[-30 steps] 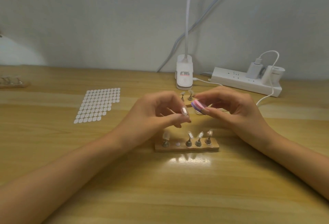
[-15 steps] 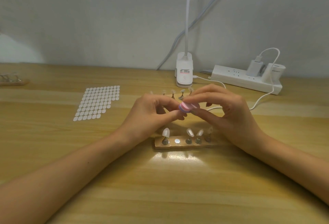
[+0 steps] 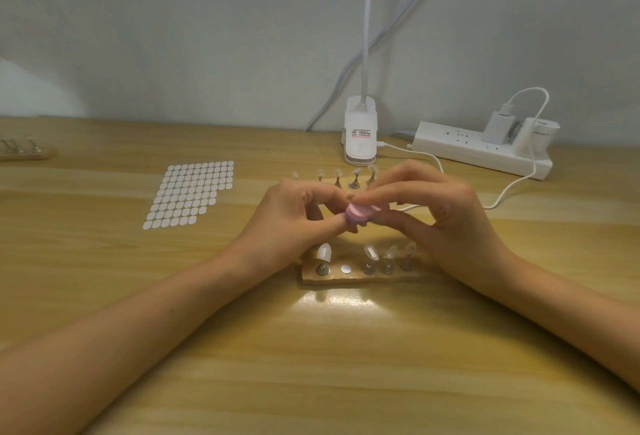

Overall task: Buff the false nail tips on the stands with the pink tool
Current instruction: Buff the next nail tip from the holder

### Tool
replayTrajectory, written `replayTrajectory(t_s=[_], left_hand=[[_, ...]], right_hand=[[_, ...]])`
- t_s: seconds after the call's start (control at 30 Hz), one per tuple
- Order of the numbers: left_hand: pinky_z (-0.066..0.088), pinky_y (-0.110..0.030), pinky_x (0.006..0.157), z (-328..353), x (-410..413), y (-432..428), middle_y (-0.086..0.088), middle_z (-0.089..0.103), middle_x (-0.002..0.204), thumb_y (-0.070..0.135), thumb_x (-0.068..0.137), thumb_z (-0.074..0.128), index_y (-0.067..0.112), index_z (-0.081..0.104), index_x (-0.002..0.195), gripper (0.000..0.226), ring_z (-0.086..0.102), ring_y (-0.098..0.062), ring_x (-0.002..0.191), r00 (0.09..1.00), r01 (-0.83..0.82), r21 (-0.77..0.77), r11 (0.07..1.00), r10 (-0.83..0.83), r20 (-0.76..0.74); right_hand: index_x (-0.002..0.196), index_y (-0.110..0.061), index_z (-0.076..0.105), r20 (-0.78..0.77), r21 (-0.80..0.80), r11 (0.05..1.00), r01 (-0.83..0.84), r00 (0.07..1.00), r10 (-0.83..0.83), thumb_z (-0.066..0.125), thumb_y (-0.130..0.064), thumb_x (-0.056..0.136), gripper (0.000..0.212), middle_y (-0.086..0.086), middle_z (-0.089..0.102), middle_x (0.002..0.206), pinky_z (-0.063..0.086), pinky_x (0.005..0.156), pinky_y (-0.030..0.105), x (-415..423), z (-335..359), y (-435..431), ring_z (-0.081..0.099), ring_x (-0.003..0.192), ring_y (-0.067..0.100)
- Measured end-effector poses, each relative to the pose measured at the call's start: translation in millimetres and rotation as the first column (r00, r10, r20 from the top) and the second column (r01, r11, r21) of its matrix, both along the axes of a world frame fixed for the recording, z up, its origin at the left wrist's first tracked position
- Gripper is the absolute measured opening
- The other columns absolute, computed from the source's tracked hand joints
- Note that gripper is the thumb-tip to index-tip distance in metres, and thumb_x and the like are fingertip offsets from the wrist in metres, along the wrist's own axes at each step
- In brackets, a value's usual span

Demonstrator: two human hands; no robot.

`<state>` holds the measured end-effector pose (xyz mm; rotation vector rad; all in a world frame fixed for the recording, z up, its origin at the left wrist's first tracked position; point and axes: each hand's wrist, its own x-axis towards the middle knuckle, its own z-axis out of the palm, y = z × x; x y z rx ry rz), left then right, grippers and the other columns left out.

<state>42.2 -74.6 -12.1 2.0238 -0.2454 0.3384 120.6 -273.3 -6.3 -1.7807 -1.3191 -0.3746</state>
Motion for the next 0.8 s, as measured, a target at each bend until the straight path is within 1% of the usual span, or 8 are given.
replayTrajectory(t_s=[0.13,0.23,0.37,0.47,0.57,0.7,0.73,0.8], left_hand=[[0.032,-0.008,0.047,-0.2,0.8,0.2,0.019,0.067,0.061,0.021,0.091,0.073,0.020,0.078,0.086,0.007,0.041,0.000,0.042,1.000,0.006,-0.006,1.000,-0.006,-0.006],[0.029,-0.006,0.045,0.1,-0.1,-0.6,0.023,0.062,0.054,0.023,0.091,0.072,0.023,0.076,0.083,0.009,0.039,0.001,0.040,1.000,0.020,0.019,1.000,-0.020,0.001],[0.032,-0.007,0.047,-0.8,1.7,0.5,0.022,0.065,0.058,0.021,0.091,0.073,0.022,0.077,0.084,0.008,0.040,0.000,0.043,1.000,-0.002,0.020,1.000,0.002,-0.005],[0.032,-0.008,0.046,-0.3,0.6,0.1,0.018,0.069,0.063,0.023,0.090,0.074,0.019,0.079,0.088,0.007,0.041,0.000,0.042,1.000,0.015,0.023,1.000,-0.015,-0.003],[0.035,-0.010,0.048,-0.6,1.6,0.8,0.012,0.074,0.071,0.023,0.089,0.075,0.019,0.079,0.088,0.005,0.044,-0.001,0.046,1.000,-0.007,0.008,1.000,0.007,-0.002],[0.031,-0.008,0.046,-0.5,0.3,0.6,0.022,0.066,0.059,0.024,0.089,0.075,0.021,0.077,0.085,0.005,0.042,0.001,0.042,1.000,0.012,0.029,1.000,-0.012,0.006],[0.032,-0.008,0.046,-0.9,0.7,1.0,0.021,0.067,0.060,0.024,0.089,0.075,0.021,0.077,0.085,0.005,0.042,0.000,0.042,1.000,0.004,0.034,0.999,-0.004,0.009],[0.034,-0.012,0.049,-1.2,1.4,1.6,0.014,0.073,0.071,0.024,0.088,0.075,0.020,0.079,0.086,0.005,0.041,-0.001,0.046,1.000,-0.014,0.023,1.000,0.014,0.007]], right_hand=[[0.105,-0.011,0.076,-0.032,0.025,0.999,0.042,0.999,-0.042,0.069,-0.019,0.087,0.021,0.003,0.072,0.098,0.055,0.079,0.033,2.7,2.1,-1.1,0.067,0.092,0.015],[0.105,-0.009,0.076,0.037,0.000,1.000,-0.002,0.999,0.002,0.070,-0.017,0.086,0.021,0.007,0.069,0.096,0.054,0.080,0.029,0.4,1.1,-0.8,0.066,0.090,0.017],[0.105,-0.010,0.076,-0.032,0.027,0.998,0.049,0.998,-0.048,0.070,-0.019,0.087,0.022,0.004,0.071,0.097,0.055,0.079,0.033,2.1,2.3,-1.2,0.066,0.091,0.014],[0.105,-0.010,0.076,0.014,0.003,1.000,-0.001,1.000,0.001,0.069,-0.022,0.087,0.022,0.007,0.070,0.096,0.055,0.080,0.032,-0.4,0.8,-0.7,0.066,0.091,0.018],[0.104,-0.012,0.077,-0.059,0.009,0.998,0.062,0.996,-0.061,0.070,-0.022,0.086,0.021,0.002,0.072,0.098,0.054,0.078,0.040,2.9,1.3,-2.4,0.067,0.092,0.017],[0.105,-0.010,0.076,-0.008,-0.016,1.000,-0.009,1.000,0.009,0.070,-0.020,0.087,0.022,0.004,0.071,0.099,0.055,0.080,0.037,1.4,-1.3,-1.4,0.067,0.094,0.019],[0.106,-0.011,0.076,-0.021,-0.016,1.000,-0.004,1.000,0.003,0.069,-0.021,0.087,0.023,0.004,0.071,0.099,0.055,0.080,0.037,1.8,-1.5,-1.2,0.067,0.094,0.018],[0.106,-0.014,0.076,-0.072,0.000,0.999,0.051,0.996,-0.051,0.068,-0.026,0.086,0.024,-0.001,0.072,0.100,0.055,0.078,0.041,4.4,-0.3,-2.2,0.067,0.095,0.016]])
